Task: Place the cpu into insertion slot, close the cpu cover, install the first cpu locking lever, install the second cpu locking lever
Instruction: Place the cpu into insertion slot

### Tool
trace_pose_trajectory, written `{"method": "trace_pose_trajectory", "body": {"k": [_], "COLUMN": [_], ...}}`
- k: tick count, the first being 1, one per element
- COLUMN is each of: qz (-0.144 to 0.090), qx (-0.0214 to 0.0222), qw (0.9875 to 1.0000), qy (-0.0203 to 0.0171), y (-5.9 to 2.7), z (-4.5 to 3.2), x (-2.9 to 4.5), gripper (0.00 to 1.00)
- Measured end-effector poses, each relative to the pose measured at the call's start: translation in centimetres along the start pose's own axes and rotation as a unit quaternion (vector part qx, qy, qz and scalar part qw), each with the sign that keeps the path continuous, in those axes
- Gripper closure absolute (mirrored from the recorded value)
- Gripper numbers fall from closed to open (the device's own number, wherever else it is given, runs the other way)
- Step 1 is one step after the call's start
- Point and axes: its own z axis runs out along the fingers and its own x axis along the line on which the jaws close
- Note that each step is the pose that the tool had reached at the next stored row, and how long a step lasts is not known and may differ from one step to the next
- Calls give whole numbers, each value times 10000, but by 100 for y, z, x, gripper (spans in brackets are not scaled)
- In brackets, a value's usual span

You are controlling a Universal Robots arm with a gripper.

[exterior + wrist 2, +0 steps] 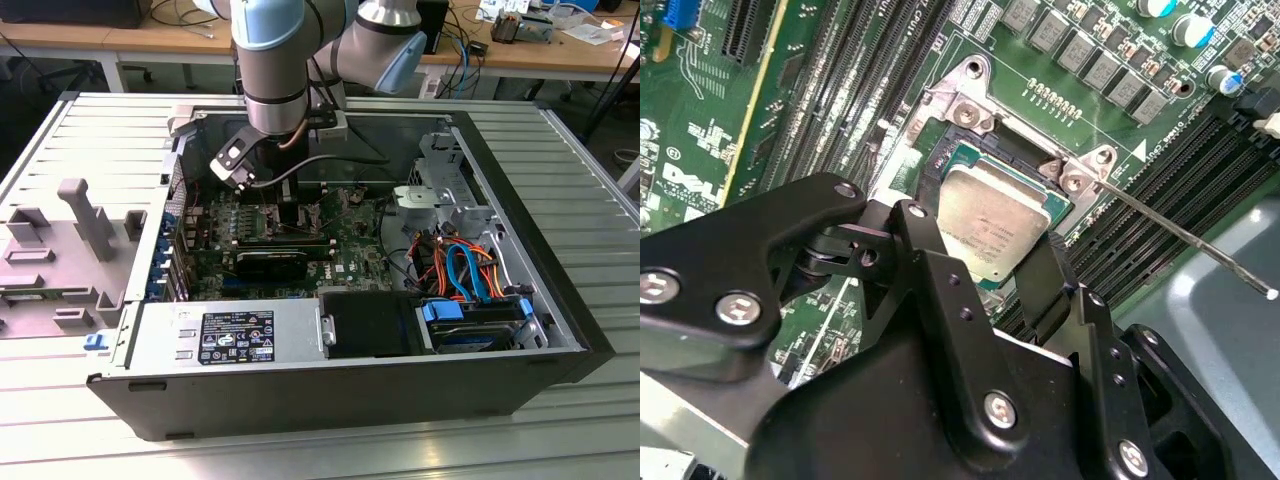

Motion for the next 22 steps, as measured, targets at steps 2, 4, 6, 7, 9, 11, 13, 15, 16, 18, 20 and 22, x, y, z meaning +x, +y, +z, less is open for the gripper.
{"method": "trace_pose_trajectory", "body": {"k": [2,4,6,7,9,11,13,15,16,18,20,22], "qz": [3,18,27,32,44,61,70,76,83,91,97,97], "qx": [0,1,1,1,2,4,4,5,5,6,6,6], "qw": [10000,10000,10000,10000,10000,10000,9999,9999,9999,9999,9999,9999], "qy": [-2,-7,-16,-24,-43,-70,-78,-85,-87,-89,-89,-88], "y": [-1,-1,0,1,6,17,18,18,18,17,18,20], "z": [9,15,17,17,18,18,19,26,30,34,36,37], "x": [1,1,2,2,2,1,1,1,1,1,1,1], "gripper": [45,45,45,45,45,45,45,45,45,45,45,45]}}
